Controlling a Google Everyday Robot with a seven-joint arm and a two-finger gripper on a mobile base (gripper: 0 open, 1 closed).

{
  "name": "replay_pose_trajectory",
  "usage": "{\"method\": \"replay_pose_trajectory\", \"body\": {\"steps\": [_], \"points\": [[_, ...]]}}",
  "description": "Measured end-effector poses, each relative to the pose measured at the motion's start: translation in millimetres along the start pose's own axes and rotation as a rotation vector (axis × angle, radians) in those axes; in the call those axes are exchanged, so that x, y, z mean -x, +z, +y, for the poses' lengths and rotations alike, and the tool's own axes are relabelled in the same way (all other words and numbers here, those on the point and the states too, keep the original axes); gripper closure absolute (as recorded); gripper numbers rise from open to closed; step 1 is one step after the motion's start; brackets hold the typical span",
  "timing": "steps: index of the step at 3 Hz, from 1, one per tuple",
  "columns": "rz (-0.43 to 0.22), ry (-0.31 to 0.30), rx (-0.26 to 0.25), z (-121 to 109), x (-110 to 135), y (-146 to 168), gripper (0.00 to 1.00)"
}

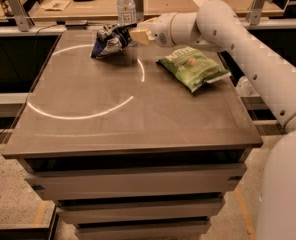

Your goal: Move blue chip bag near blue plastic bottle

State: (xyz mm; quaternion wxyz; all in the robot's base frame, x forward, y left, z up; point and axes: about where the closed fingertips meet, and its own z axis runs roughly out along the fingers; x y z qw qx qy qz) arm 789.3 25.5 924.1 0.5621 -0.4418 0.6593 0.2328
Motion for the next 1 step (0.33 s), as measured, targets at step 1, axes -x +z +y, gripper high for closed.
{"method": "replay_pose_trajectory", "body": {"steps": [1], "points": [[0.075,-0.003,-0.061,-5.3,4.9,8.8,0.81]]}}
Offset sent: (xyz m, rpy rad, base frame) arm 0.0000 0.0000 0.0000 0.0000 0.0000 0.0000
